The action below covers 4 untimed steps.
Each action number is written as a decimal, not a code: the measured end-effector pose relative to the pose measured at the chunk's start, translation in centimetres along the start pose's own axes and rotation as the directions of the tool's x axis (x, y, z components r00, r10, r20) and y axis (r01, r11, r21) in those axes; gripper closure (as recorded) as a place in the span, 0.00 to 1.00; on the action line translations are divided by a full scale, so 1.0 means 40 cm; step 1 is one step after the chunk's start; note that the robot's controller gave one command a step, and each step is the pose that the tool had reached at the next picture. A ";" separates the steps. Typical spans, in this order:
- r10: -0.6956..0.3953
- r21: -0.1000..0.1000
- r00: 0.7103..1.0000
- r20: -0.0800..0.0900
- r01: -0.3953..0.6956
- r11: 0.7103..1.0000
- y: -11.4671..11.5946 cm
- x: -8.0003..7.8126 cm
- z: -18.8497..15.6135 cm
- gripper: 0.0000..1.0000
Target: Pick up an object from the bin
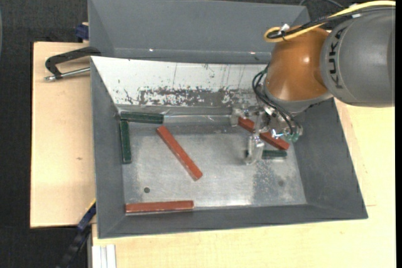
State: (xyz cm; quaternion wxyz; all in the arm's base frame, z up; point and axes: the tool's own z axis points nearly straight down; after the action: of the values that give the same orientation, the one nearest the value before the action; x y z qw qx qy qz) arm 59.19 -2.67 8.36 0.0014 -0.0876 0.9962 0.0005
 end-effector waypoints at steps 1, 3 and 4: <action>0.098 -0.001 0.995 0.000 -0.098 0.995 -0.090 0.063 0.023 0.00; 0.075 0.000 0.997 0.004 -0.075 0.997 -0.208 0.032 0.020 0.00; 0.141 0.000 0.990 0.002 -0.141 0.990 -0.244 0.091 0.020 0.00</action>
Offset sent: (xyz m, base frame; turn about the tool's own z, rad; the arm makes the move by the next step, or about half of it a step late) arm 0.0057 -0.0692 -0.0136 0.0545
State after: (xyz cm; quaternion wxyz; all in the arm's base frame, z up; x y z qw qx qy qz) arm 57.30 -12.93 7.57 0.0023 -0.0167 0.9999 0.0005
